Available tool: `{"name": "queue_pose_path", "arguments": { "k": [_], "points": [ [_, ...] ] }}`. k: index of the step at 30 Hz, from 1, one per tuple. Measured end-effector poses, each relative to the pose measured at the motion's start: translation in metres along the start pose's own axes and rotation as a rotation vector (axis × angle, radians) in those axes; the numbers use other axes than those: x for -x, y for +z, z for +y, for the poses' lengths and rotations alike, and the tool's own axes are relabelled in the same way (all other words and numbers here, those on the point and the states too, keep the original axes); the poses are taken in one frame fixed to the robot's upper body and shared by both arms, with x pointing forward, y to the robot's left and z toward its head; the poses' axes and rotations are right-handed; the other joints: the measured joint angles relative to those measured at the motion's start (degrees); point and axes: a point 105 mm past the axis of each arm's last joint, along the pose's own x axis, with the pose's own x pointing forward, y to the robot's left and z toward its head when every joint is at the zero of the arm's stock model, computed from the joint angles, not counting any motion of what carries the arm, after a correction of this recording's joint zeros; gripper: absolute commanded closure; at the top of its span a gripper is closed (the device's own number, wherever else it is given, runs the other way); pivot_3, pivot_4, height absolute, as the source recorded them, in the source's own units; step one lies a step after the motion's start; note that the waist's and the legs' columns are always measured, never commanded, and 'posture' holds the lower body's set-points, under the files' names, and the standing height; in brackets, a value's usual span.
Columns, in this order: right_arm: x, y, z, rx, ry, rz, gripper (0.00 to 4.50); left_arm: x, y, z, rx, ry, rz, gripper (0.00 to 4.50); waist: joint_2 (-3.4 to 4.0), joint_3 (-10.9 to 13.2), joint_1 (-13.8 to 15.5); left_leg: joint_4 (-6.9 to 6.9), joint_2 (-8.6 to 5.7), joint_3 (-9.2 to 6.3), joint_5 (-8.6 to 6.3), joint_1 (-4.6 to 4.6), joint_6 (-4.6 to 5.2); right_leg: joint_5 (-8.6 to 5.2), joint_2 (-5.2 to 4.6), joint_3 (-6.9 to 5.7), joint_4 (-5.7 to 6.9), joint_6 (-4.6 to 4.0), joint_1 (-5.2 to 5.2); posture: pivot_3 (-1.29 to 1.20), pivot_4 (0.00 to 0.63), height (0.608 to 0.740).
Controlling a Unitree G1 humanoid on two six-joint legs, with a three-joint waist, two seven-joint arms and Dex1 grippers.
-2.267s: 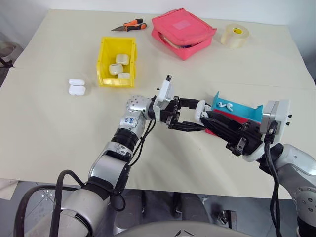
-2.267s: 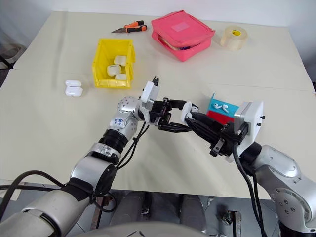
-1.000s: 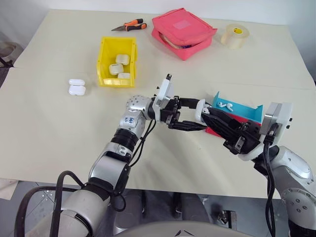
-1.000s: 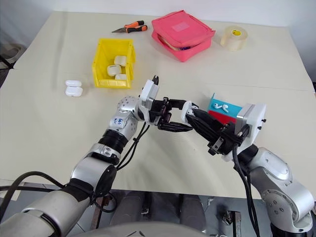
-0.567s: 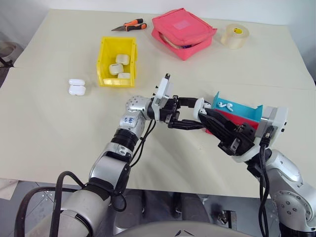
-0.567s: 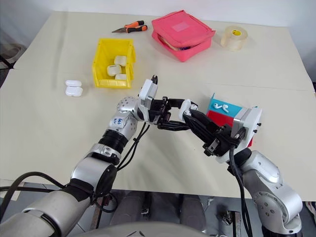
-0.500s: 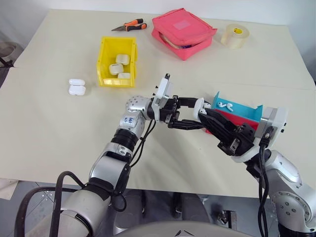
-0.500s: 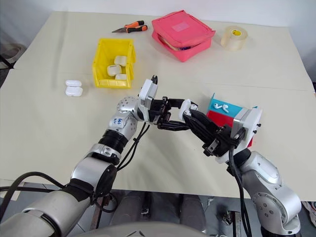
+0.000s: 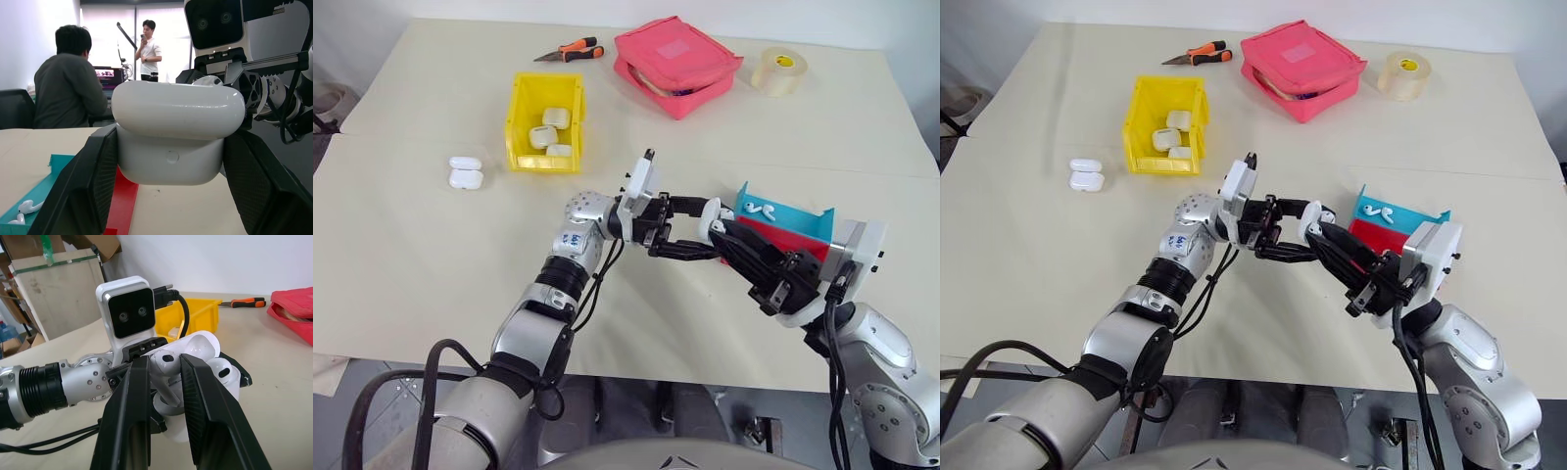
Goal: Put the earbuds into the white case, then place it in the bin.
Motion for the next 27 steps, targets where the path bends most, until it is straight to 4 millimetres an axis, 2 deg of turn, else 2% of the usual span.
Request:
{"name": "queue_pose_path", "arguments": {
  "k": [27],
  "points": [
    [0.0103, -0.0037, -0.0039, 0.013, 0.025, 0.058, 3.98, 0.0, -0.0071, -0.0006, 0.013, 0.003, 0.019, 1.7, 0.0, 0.0, 0.0, 0.01, 0.0, -0.01, 0.0, 0.0, 0.0, 0.0, 0.0, 0.0, 0.0, 0.0, 0.0, 0.0, 0.15, 0.74]
  ]
}}
